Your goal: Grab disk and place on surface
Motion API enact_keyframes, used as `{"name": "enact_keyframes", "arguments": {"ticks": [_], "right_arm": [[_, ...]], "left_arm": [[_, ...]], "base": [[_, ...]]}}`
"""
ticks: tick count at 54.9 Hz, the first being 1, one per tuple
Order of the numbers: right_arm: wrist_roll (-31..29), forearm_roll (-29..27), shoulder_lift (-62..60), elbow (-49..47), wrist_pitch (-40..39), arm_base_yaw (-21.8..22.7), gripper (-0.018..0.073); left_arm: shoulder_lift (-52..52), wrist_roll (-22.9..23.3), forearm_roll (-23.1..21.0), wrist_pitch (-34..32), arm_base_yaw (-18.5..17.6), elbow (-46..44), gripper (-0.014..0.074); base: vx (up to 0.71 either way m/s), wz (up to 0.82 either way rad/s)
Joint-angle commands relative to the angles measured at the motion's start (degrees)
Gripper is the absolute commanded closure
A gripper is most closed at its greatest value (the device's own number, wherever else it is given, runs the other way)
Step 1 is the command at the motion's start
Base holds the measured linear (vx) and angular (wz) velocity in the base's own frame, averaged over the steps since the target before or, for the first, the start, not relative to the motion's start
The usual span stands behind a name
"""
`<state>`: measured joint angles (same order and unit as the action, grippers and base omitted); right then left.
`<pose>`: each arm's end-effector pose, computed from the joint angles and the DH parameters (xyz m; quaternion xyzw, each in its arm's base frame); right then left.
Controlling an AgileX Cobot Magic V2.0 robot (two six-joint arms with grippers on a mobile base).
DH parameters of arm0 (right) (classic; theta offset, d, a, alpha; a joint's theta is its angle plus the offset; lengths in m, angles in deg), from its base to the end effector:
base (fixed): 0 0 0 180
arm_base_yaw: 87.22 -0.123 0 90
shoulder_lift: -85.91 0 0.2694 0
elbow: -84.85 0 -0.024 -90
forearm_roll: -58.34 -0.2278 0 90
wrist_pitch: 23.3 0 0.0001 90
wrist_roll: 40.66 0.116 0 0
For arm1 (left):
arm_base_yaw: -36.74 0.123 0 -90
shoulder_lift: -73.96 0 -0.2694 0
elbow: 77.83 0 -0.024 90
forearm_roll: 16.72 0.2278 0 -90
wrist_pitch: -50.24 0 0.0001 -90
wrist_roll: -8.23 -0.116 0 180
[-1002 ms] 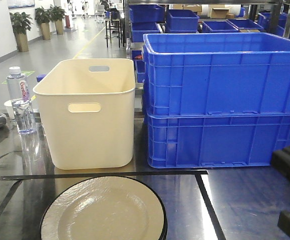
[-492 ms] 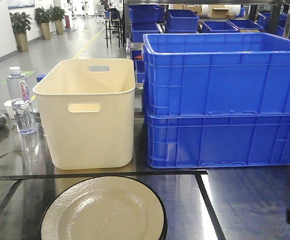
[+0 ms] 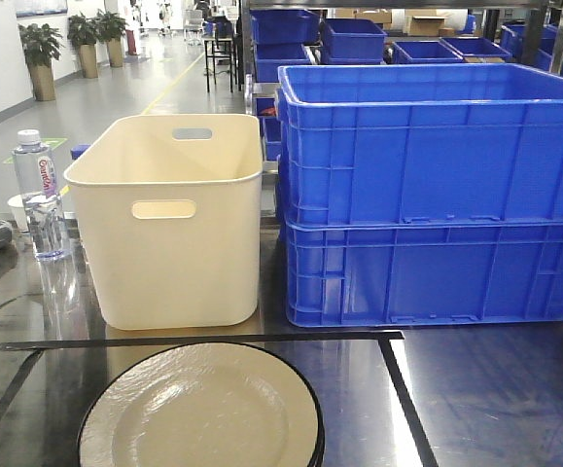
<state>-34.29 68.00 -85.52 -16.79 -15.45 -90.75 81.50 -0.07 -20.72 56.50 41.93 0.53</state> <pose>0.0754 0.0020 0.1898 -0.0354 0.7345 -0.0065 0.6777 0.0741 0.0058 0.1941 -0.0028 0.7202 0.0548 0.6916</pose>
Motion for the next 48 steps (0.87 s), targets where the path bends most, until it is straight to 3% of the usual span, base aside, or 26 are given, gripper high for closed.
{"name": "enact_keyframes", "arguments": {"ticks": [1, 48], "right_arm": [[-0.63, 0.94, -1.0, -0.2, -3.96, 0.34, 0.0568], [-0.63, 0.76, -1.63, -0.14, -4.0, 0.34, 0.0568]], "left_arm": [[-0.84, 0.51, -0.13, -5.05, -0.39, 1.42, 0.0597], [-0.78, 0.51, -0.13, -5.05, -0.39, 1.42, 0.0595]], "base": [[0.0, 0.0], [0.0, 0.0]]}}
